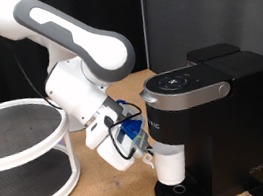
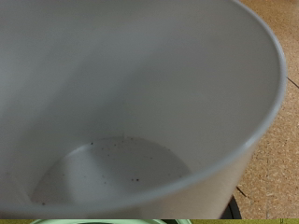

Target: Make a cup of coffee with the keurig machine

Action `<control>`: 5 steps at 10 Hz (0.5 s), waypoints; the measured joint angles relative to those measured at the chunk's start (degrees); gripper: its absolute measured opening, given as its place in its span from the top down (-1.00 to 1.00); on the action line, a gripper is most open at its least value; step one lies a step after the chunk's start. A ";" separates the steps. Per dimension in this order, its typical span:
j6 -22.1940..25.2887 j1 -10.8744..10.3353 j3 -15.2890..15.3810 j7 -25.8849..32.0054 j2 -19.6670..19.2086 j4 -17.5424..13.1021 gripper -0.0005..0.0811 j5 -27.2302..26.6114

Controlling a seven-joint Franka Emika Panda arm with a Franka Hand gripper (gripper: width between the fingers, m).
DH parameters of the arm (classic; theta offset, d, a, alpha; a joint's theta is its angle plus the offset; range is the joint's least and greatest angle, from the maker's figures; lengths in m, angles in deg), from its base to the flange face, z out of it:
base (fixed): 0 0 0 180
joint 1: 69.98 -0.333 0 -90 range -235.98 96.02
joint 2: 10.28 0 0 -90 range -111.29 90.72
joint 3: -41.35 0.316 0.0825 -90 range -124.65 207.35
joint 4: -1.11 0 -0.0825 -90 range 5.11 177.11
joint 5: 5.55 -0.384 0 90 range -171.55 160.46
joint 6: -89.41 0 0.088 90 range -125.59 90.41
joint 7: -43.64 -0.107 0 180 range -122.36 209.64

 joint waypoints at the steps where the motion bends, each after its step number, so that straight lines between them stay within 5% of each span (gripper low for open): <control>1: -0.45 -0.80 -0.47 0.00 0.17 -0.41 0.82 0.00; 5: -3.12 -3.89 -2.38 0.00 2.69 -2.15 0.82 0.79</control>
